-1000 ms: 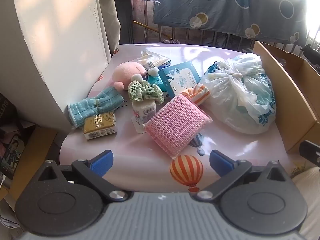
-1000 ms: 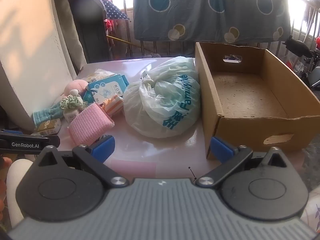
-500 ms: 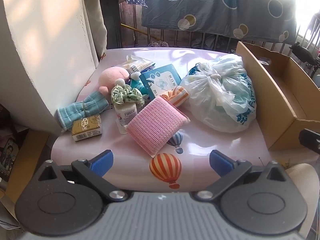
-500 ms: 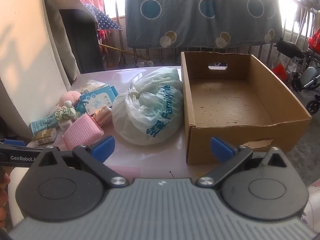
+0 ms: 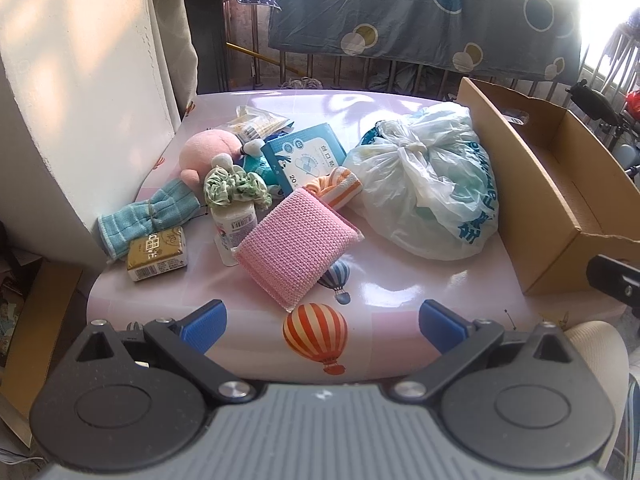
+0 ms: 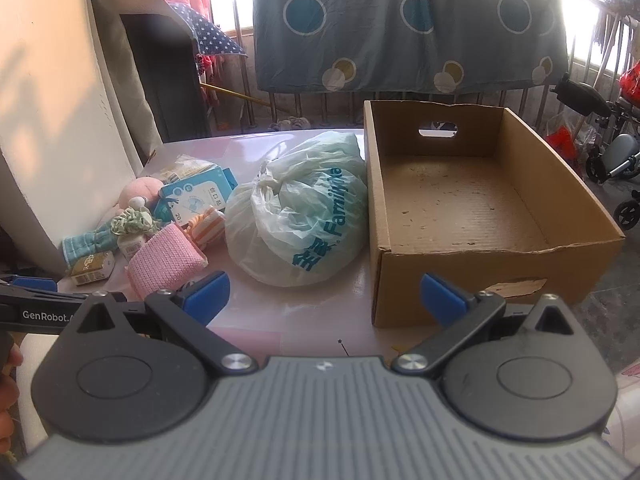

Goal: Organize soft objects

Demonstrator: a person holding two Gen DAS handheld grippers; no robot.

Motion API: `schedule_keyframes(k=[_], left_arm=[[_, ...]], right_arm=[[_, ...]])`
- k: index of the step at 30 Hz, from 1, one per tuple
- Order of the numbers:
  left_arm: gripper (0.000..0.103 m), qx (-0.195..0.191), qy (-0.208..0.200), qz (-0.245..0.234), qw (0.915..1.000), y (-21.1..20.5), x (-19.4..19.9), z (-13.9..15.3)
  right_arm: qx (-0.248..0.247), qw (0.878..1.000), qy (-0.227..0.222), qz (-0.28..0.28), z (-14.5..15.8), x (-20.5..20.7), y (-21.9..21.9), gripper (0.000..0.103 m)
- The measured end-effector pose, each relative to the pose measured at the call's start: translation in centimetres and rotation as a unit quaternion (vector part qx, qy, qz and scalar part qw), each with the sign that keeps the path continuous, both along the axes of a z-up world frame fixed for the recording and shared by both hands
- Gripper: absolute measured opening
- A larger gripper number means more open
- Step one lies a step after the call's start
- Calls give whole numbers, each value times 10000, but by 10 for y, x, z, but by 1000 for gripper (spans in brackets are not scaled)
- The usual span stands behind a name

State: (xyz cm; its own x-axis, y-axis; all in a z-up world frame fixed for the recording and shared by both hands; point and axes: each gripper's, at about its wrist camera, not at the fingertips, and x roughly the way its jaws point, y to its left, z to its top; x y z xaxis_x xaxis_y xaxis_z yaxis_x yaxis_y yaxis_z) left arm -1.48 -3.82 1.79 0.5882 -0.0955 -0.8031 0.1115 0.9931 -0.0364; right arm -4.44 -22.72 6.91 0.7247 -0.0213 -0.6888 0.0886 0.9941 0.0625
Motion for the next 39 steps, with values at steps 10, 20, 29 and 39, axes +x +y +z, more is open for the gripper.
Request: schedule_keyframes(k=[10, 20, 29, 39], left_arm=[[103, -52, 114, -373, 9992, -16, 11, 1], [103, 1213, -598, 148, 9907, 2, 23, 35], [103, 648, -479, 57, 9967, -4, 15, 50], [103, 477, -224, -301, 9982, -41, -1, 35]], right_arm=[[-215, 9997, -87, -84, 10, -6, -13, 102], [-883, 9955, -219, -258, 11, 4, -31, 102], [-616, 9965, -65, -569, -8, 17, -32, 102], [-617, 9958, 214, -645, -25, 22, -23, 102]])
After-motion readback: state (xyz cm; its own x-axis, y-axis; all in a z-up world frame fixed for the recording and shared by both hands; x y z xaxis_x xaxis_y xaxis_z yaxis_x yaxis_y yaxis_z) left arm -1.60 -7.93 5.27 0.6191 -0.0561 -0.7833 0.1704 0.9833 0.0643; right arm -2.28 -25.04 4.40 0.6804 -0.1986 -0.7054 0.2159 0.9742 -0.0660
